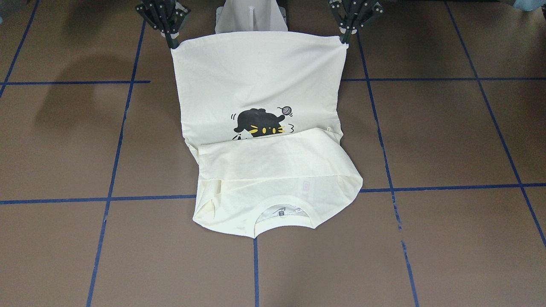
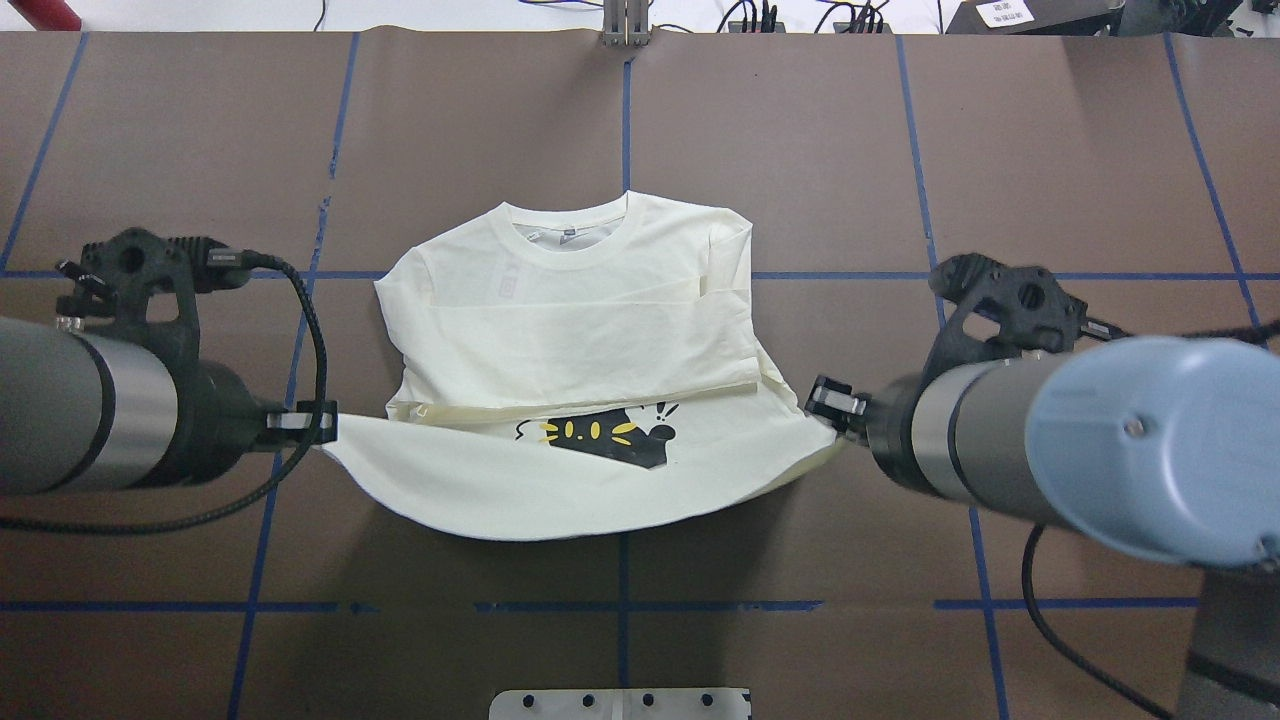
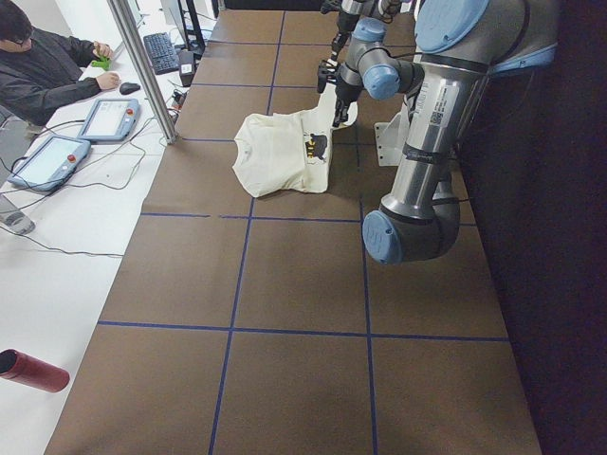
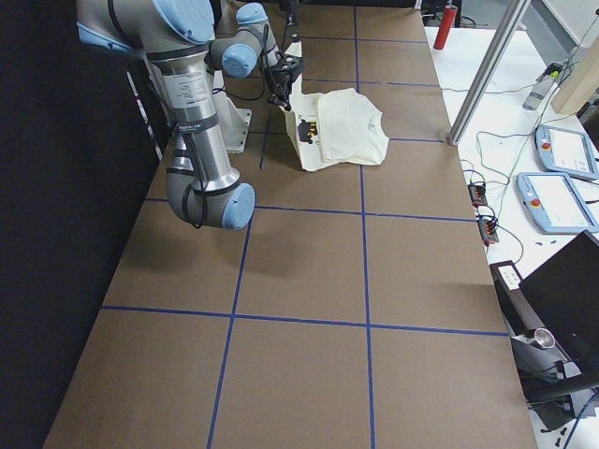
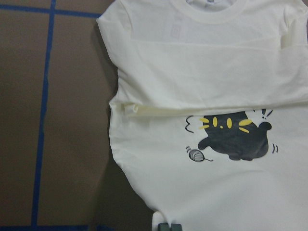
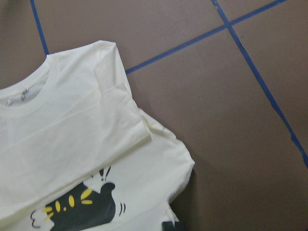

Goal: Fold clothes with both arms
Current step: 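Lift the hem with both grippers and fold it up toward the collar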

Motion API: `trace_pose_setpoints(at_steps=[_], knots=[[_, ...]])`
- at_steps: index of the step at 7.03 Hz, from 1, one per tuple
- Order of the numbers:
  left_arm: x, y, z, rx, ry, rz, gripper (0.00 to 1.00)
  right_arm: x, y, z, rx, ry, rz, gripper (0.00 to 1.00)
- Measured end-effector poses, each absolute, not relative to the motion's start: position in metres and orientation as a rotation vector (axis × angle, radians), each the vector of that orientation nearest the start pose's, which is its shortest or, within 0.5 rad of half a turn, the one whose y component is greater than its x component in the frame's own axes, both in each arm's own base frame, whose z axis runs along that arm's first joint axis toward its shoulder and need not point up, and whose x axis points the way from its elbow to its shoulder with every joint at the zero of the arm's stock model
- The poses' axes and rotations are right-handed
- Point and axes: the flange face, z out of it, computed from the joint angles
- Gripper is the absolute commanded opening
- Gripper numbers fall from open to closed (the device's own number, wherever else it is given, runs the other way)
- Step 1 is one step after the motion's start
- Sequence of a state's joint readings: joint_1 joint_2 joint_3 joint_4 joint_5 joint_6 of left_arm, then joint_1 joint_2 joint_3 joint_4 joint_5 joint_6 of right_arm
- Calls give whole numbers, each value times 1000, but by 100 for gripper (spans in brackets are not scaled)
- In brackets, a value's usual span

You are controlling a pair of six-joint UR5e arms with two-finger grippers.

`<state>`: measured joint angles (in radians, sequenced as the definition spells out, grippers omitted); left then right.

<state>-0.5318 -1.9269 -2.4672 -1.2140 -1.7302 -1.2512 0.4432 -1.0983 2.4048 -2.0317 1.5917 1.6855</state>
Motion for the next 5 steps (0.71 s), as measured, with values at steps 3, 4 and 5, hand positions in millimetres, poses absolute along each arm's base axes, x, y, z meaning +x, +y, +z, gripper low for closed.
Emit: trace_pose_setpoints(at_steps=[3, 4, 5], knots=[[321, -388, 181, 267, 782, -193, 0, -349, -435, 169, 183, -809, 565, 0], [339, -419, 189, 281, 759, -193, 0, -368, -476, 184, 203, -810, 574, 0], [356, -451, 205, 294, 743, -197, 0, -394, -512, 200, 217, -812, 576, 0]])
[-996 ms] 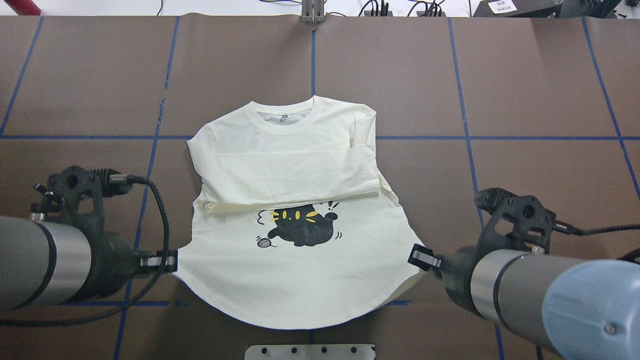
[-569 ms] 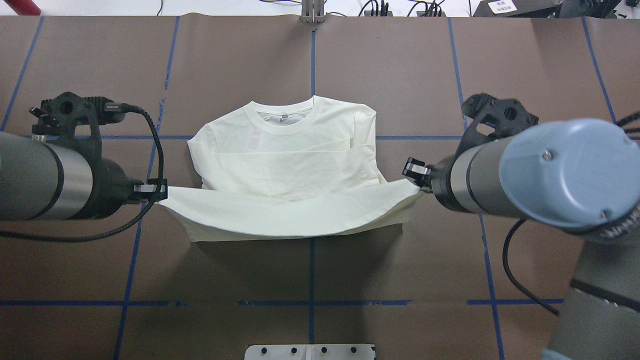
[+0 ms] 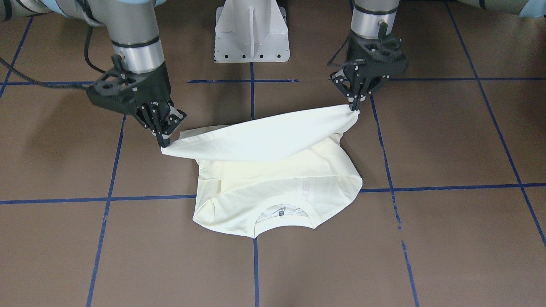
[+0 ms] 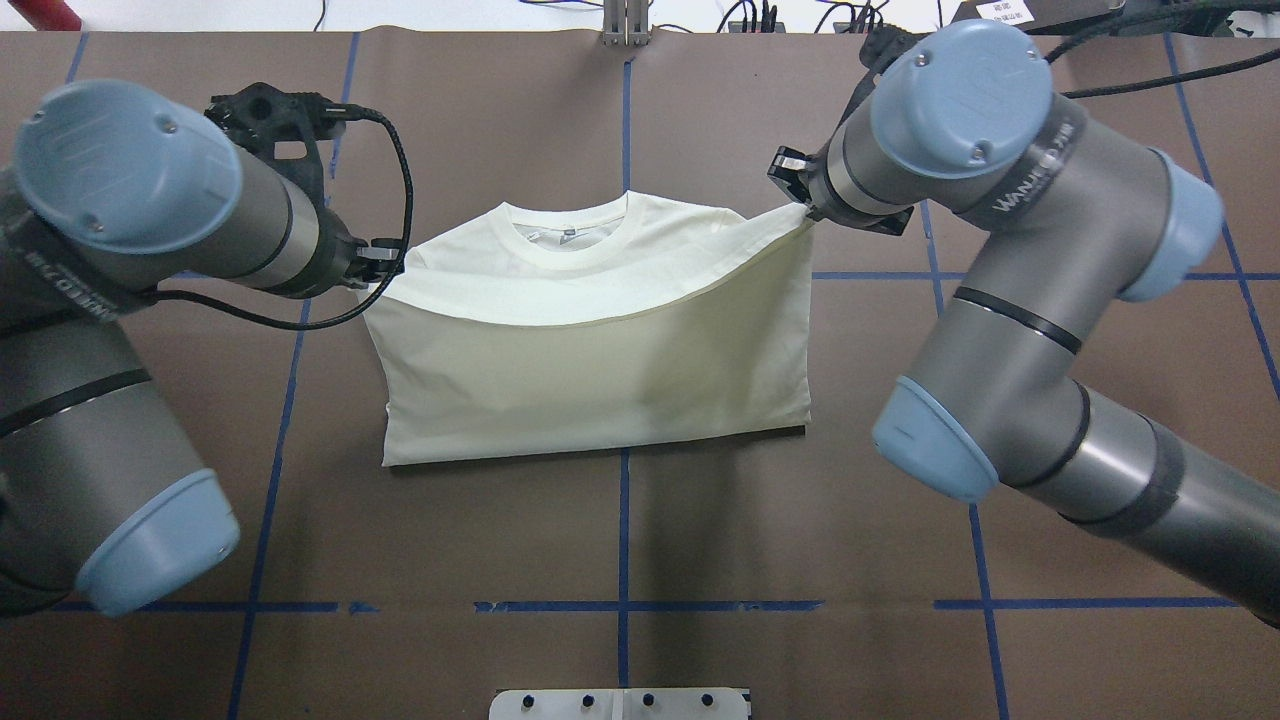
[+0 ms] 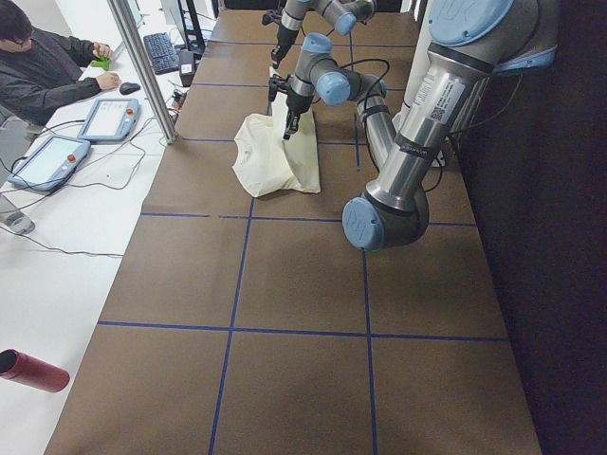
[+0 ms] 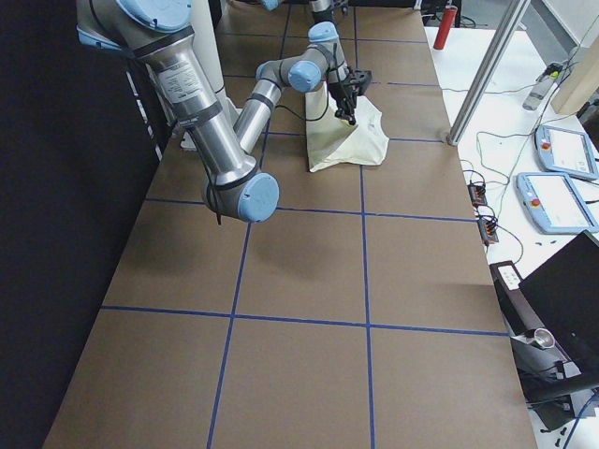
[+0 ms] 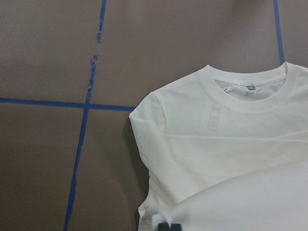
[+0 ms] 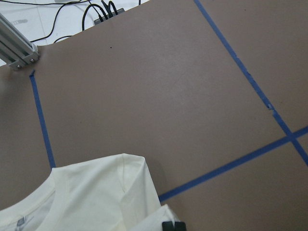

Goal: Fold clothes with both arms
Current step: 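Lift the hem with both grippers and fold it up toward the collar, then release the hem and raise both grippers away from the folded shirt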

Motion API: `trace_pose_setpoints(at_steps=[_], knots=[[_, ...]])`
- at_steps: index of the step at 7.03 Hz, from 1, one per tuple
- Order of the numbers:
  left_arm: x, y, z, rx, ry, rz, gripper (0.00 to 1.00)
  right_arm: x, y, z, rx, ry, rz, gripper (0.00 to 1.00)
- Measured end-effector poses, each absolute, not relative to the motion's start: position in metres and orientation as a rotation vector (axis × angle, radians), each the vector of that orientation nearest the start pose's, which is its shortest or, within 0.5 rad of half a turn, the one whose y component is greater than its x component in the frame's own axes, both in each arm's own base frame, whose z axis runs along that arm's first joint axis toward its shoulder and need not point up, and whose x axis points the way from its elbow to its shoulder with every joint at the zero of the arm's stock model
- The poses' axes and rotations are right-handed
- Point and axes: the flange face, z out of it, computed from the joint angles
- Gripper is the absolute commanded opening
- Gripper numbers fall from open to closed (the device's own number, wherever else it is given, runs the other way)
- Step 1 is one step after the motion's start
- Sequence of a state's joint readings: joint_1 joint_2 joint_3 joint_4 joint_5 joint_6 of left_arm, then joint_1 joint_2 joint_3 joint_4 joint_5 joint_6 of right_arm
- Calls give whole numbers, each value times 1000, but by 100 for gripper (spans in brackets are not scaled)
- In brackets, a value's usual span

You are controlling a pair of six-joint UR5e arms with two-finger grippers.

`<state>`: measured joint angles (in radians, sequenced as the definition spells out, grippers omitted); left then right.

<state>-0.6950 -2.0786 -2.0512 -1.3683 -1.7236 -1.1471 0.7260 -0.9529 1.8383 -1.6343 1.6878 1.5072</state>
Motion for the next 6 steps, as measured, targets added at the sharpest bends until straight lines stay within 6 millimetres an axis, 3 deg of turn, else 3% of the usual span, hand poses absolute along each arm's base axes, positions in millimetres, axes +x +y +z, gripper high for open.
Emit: trace_pose_setpoints(at_steps=[2, 3, 5, 6], knots=[[392, -505, 247, 332, 701, -203, 0, -448, -568, 230, 227, -803, 578, 0], [406, -527, 271, 349, 673, -186, 0, -467, -586, 246, 229, -796, 579, 0], [425, -556, 309, 363, 643, -162, 0, -489, -598, 269, 231, -778, 576, 0], [430, -560, 318, 365, 638, -155, 32, -495, -597, 273, 233, -773, 572, 90]])
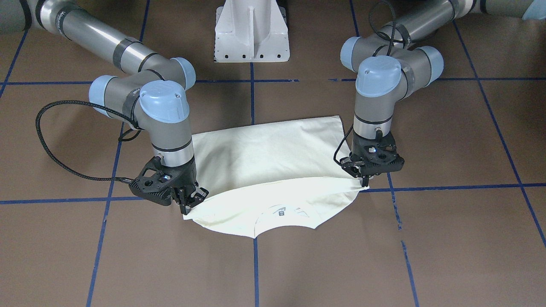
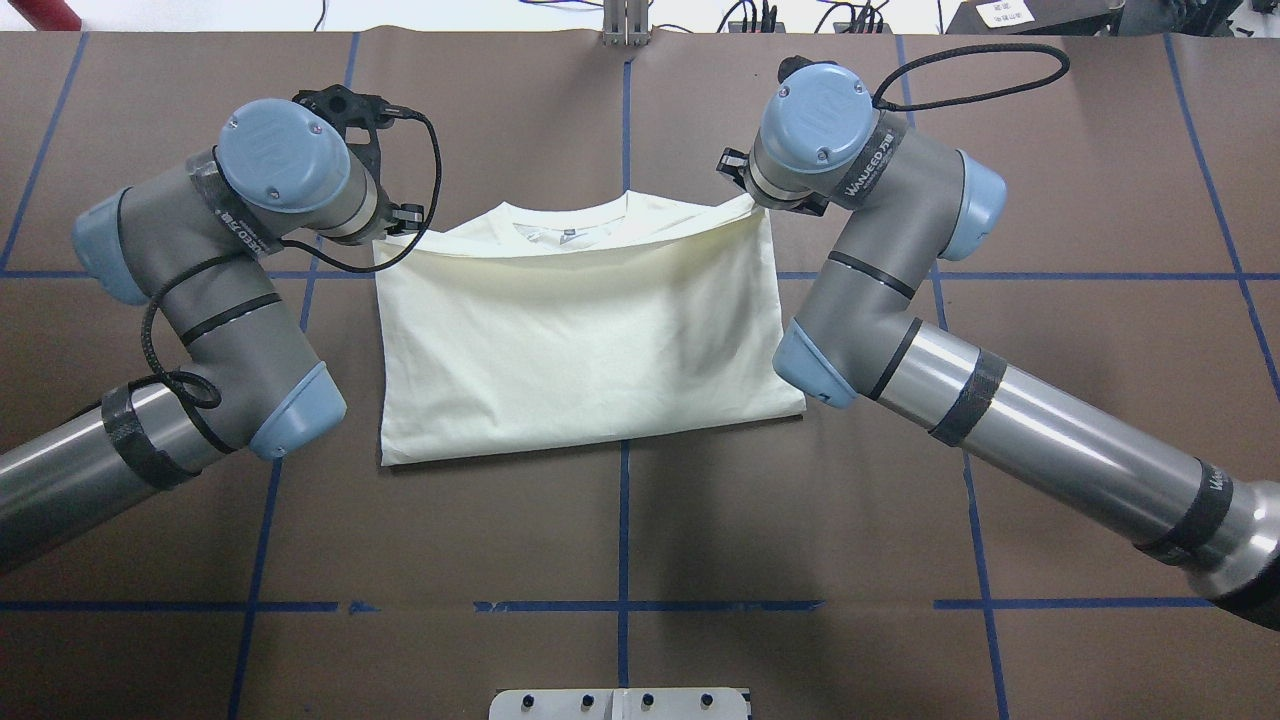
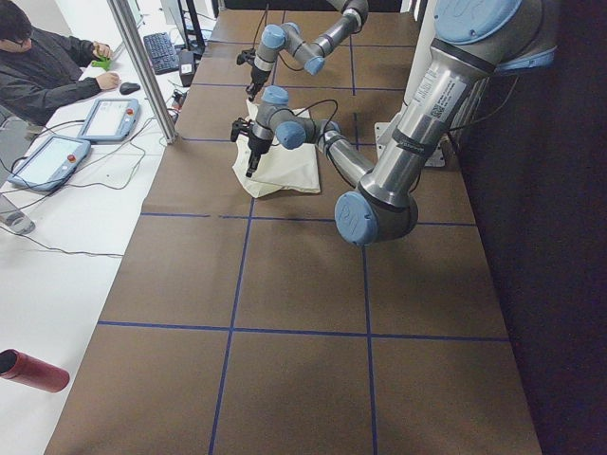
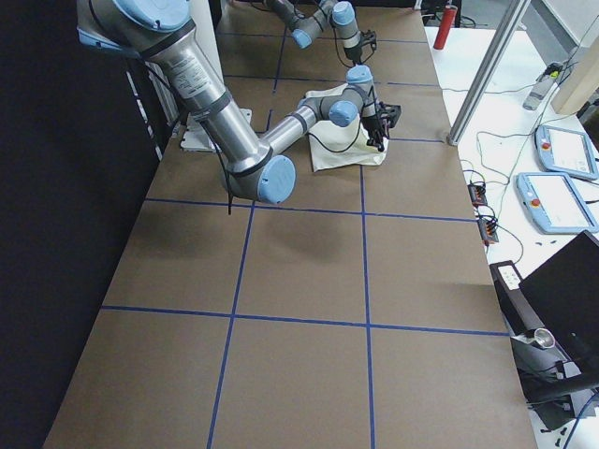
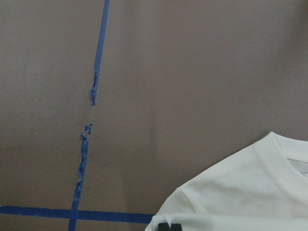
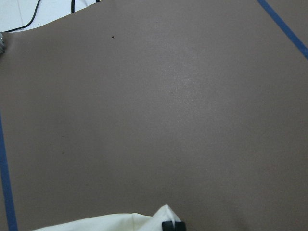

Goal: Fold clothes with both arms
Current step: 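Release the hem and raise both grippers away from the folded shirt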

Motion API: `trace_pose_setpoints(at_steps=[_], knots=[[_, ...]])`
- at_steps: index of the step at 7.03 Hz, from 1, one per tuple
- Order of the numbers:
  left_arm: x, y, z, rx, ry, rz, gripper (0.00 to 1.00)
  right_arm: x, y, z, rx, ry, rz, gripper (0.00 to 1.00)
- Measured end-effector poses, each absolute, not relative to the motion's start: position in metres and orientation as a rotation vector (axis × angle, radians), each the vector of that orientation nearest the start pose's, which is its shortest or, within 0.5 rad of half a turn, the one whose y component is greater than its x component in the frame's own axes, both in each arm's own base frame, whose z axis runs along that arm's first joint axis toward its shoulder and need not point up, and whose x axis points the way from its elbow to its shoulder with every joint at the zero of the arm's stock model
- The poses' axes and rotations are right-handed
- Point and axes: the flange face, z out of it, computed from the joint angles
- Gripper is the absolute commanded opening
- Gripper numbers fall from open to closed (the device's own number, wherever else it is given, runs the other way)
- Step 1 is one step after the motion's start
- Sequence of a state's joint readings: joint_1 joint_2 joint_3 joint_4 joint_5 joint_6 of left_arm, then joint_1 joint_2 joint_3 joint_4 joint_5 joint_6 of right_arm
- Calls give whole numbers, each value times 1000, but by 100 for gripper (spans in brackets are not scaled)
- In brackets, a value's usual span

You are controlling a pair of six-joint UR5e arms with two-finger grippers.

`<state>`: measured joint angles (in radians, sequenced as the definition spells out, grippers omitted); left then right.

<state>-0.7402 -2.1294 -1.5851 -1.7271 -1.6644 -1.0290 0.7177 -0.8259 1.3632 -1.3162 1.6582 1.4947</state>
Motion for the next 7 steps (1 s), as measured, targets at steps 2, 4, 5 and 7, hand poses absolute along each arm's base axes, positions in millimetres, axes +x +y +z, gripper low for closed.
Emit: trace_pose_setpoints(at_steps=[2, 4, 5, 7], knots=[[432, -562, 323, 371, 641, -146, 100, -501, -595, 272, 250, -769, 552, 100], [426, -557, 310, 433, 683, -66, 100, -497, -596, 259, 290, -773, 482, 100], [418, -546, 300, 459, 714, -24, 100, -486, -599, 255, 299, -782, 412, 100], [384, -495, 306, 446, 784, 9, 86, -470, -600, 252, 303, -805, 332, 100]])
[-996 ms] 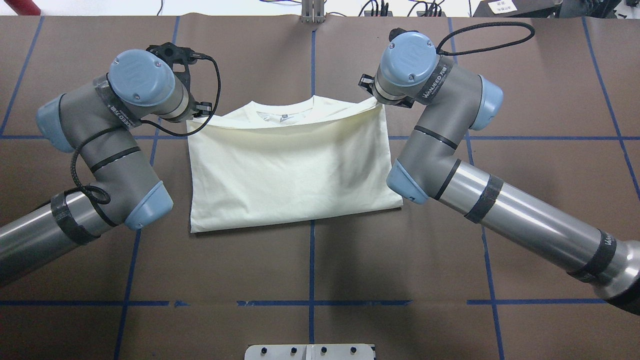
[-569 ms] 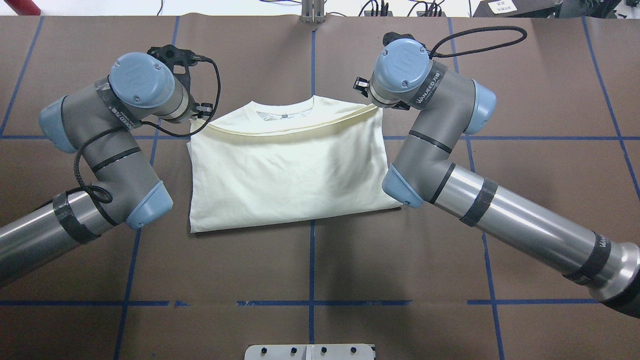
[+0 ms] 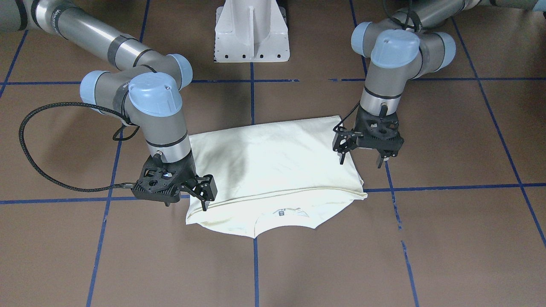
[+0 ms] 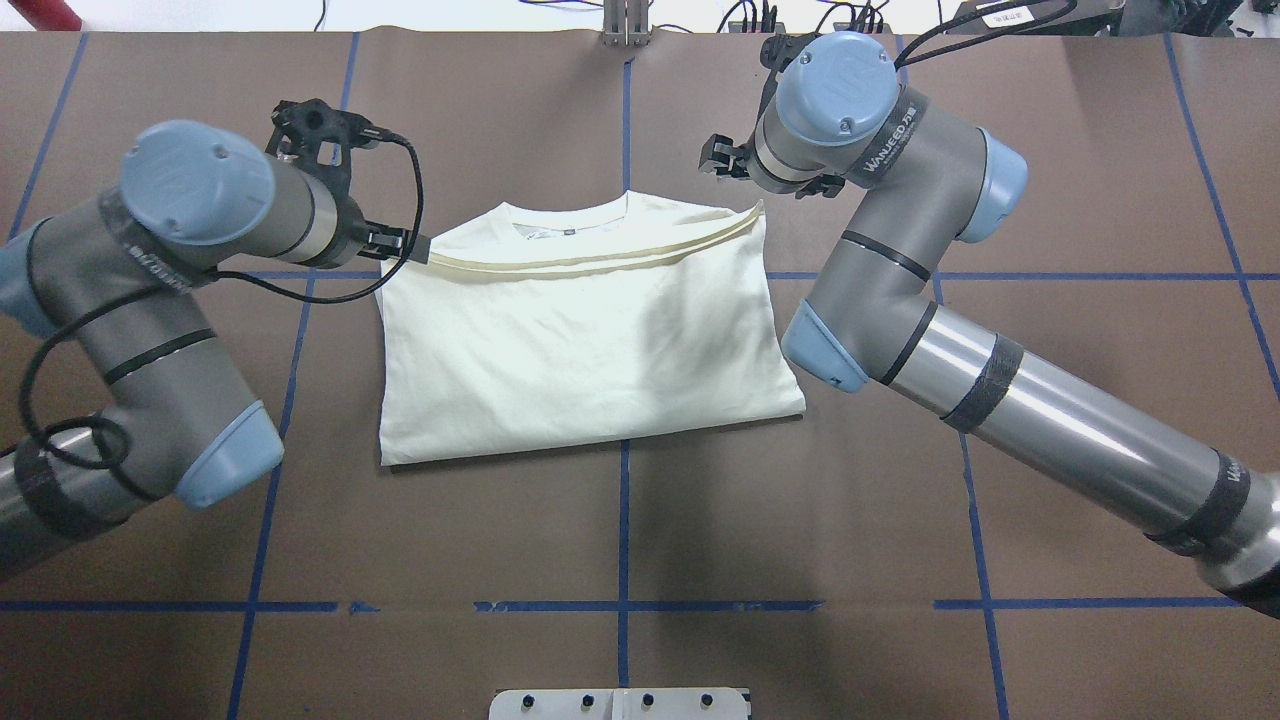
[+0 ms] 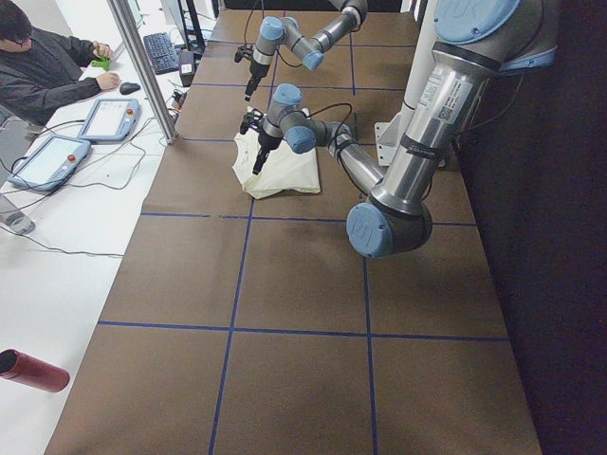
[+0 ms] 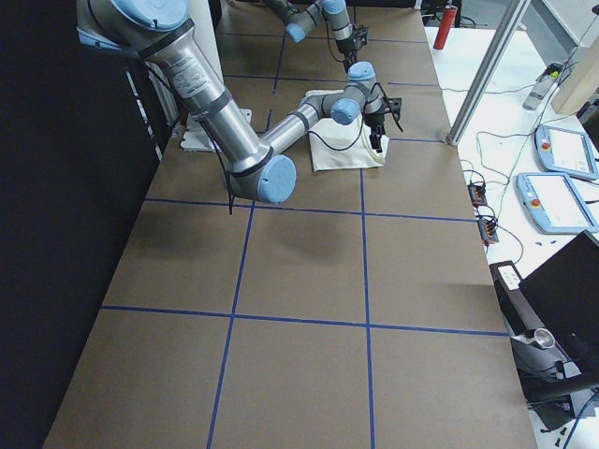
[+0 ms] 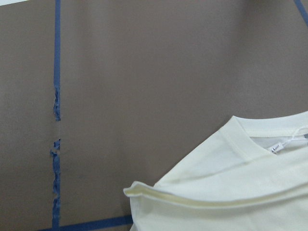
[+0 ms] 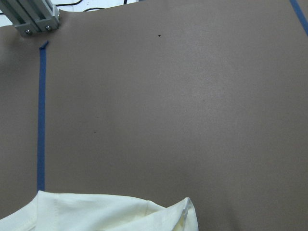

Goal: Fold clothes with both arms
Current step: 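Release the hem and raise both grippers away from the folded shirt, then lower the left gripper to the side edge of the folded shirt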

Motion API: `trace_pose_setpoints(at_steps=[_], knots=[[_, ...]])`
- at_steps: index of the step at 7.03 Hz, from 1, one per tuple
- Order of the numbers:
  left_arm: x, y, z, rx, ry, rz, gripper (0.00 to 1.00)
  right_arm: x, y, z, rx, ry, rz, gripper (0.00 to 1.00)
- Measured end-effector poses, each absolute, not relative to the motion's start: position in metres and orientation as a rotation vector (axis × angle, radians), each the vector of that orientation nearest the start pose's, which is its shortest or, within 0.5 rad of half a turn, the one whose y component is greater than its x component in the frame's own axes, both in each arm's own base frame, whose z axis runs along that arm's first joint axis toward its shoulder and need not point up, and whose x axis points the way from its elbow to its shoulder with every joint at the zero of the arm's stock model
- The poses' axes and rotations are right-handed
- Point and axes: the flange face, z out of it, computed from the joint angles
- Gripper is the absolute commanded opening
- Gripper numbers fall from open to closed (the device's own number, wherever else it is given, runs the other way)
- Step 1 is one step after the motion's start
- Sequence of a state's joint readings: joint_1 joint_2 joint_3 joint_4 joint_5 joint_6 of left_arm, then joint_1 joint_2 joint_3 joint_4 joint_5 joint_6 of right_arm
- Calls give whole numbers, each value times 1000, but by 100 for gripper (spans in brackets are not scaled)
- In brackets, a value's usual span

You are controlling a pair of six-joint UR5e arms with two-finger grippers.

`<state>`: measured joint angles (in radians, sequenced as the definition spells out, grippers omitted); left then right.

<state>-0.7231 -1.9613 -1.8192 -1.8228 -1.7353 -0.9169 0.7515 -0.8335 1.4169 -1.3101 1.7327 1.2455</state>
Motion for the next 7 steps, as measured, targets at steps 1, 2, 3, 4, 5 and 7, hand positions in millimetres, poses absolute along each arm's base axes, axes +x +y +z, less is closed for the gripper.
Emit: trace_pose_setpoints(at_steps=[1, 2, 3, 4, 5, 7], knots=[[375, -467, 315, 421, 809, -7, 60, -467, -599, 251, 304, -810, 322, 100], [380, -442, 324, 387, 837, -32, 52, -466, -599, 250, 306, -814, 318, 100], [390, -422, 336, 356, 856, -61, 52, -465, -598, 249, 308, -816, 317, 100], [400, -406, 349, 340, 860, -76, 52, -465, -598, 249, 309, -816, 317, 100], [411, -392, 360, 323, 862, -87, 52, -465, -598, 249, 309, -815, 318, 100], [434, -368, 372, 278, 862, -101, 52, -465, -598, 250, 309, -816, 319, 100]])
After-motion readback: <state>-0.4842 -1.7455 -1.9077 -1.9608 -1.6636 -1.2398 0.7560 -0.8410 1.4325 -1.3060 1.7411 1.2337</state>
